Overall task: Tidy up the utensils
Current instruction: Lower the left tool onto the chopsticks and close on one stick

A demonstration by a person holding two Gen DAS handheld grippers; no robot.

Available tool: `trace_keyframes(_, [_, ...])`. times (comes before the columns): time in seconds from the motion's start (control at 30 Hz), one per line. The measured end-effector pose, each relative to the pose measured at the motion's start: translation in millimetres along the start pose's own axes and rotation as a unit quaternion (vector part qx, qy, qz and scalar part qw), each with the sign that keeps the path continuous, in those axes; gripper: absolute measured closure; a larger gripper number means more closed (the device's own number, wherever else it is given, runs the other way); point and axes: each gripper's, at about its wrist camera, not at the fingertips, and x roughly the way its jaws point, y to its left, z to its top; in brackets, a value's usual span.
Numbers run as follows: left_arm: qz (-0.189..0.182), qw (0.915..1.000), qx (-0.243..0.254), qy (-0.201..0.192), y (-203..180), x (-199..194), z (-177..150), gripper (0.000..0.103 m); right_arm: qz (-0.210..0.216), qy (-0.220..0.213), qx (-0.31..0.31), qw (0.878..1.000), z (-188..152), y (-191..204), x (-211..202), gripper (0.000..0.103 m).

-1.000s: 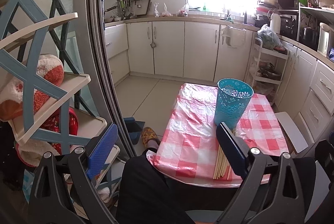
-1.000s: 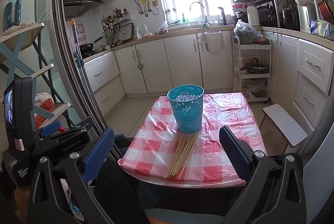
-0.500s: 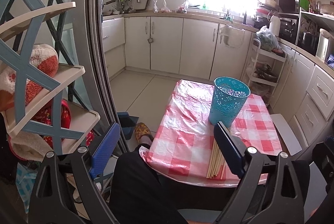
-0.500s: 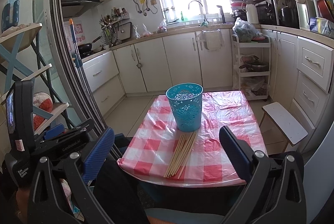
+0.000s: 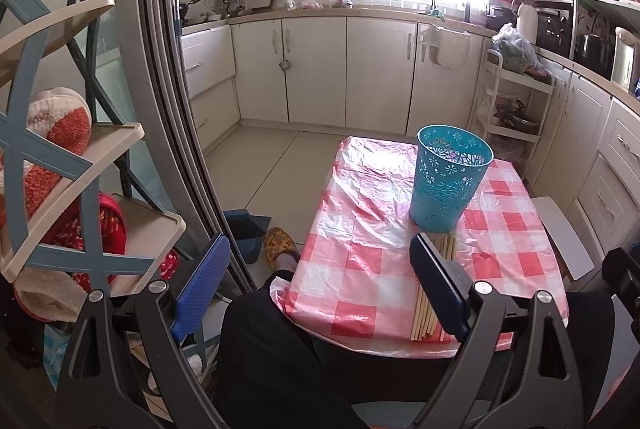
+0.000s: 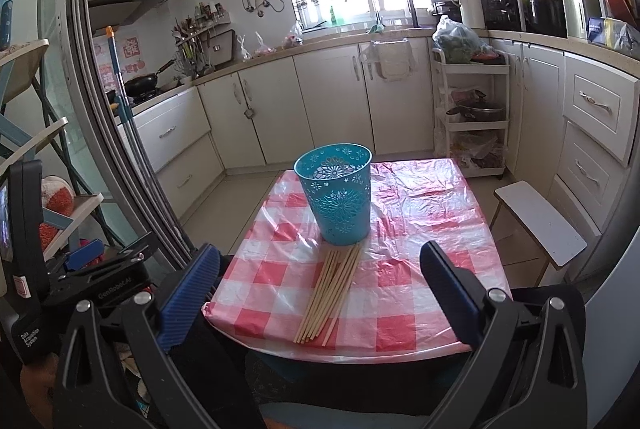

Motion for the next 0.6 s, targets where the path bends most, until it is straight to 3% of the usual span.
trace_keyframes(0.27, [0.003,0.9996,0.006,0.028,-10.6,50.0,2.4,0.016,-0.021,0.073,0.01,0.997,-6.3,-24.0,68.1,0.008])
trace_keyframes(0.33, [-0.003,0.9993,0.0,0.037,-13.8,65.4,2.0,0.016,-0.023,0.096,0.013,0.995,-11.7,-31.1,90.5,0.018])
trace_keyframes(0.5, [0.001,0.9972,-0.001,0.075,-19.6,105.9,0.0,0.016,-0.023,0.158,0.036,0.986,-29.2,-49.1,156.9,0.054])
trace_keyframes(0.6, [-0.01,0.996,-0.005,0.088,-26.9,125.3,-3.1,0.015,-0.029,0.179,0.038,0.983,-38.9,-55.3,191.7,0.062])
